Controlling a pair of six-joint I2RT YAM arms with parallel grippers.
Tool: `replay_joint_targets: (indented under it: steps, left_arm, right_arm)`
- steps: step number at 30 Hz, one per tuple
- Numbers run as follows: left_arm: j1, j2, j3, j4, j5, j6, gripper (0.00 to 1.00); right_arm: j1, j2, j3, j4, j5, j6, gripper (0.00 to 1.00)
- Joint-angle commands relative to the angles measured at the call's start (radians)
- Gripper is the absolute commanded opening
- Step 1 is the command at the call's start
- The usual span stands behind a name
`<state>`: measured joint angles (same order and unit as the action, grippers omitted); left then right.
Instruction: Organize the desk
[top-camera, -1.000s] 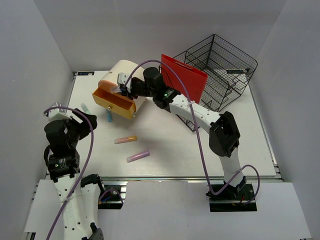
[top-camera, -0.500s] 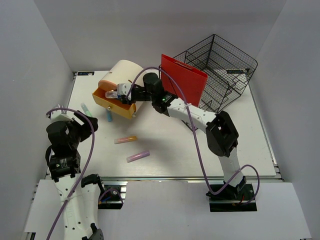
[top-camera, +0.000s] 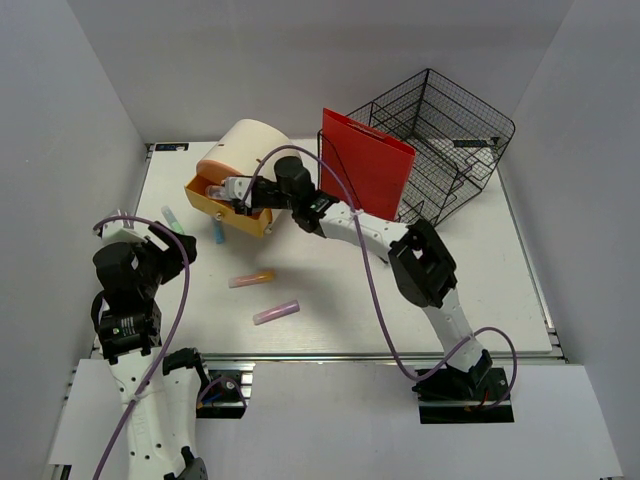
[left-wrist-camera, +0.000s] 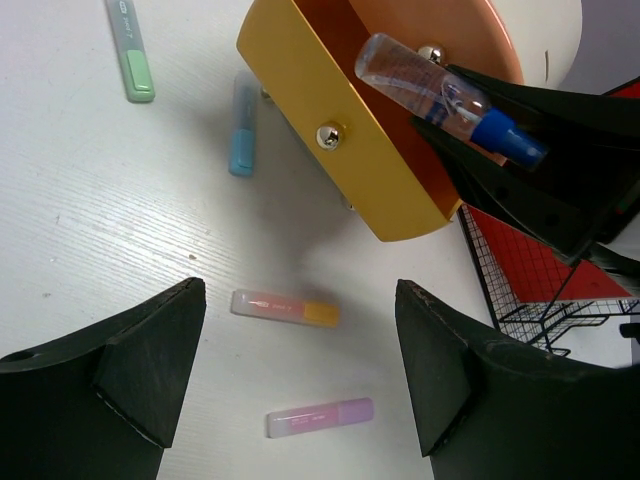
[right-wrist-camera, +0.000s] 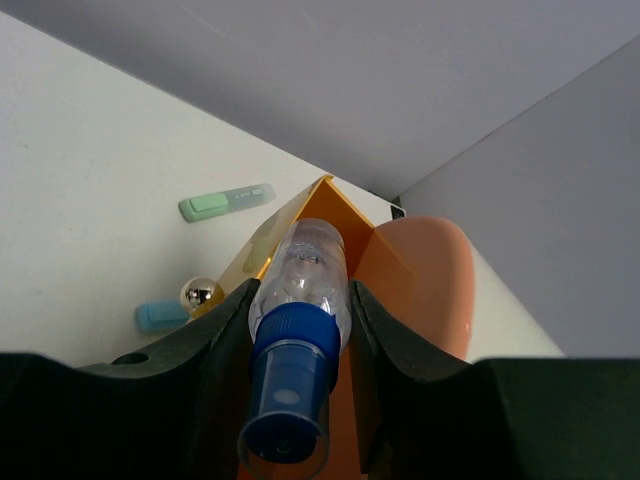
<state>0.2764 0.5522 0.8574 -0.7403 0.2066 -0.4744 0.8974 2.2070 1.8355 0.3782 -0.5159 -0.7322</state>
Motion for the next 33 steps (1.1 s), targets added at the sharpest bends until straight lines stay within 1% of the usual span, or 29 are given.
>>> replay_joint_targets:
  steps: [1,3,9,17,24,31,33]
  left_arm:
    - [-0.003,-0.008,-0.001,-0.001,-0.003,0.011,0.86]
    - [-0.003,-0.008,0.003,-0.004,-0.007,0.014,0.86]
    - [-0.003,-0.008,0.006,-0.002,-0.006,0.014,0.86]
    - [-0.003,-0.014,0.008,-0.013,-0.001,0.014,0.86]
    - [-0.003,-0.014,0.008,-0.01,0.007,0.01,0.86]
    - [-0.003,-0.017,0.014,-0.018,0.007,0.01,0.86]
    - [-0.003,-0.017,0.014,-0.018,0.007,0.01,0.86]
  right_arm:
    - [0.018,0.019,0.074,0.082,0.063,-0.019,0.0]
    - [0.018,0.026,0.083,0.085,0.092,-0.029,0.0]
    - [0.018,0.022,0.077,0.057,0.109,-0.053,0.0]
    - [0.026,-0.001,0.033,0.005,0.145,-0.093,0.0]
    - [0.035,-0.049,-0.041,0.021,0.177,-0.099,0.0]
    - [0.044,-0.059,-0.05,0.01,0.203,-0.111,0.0]
    - [0.049,-0.059,-0.044,0.001,0.208,-0.111,0.19]
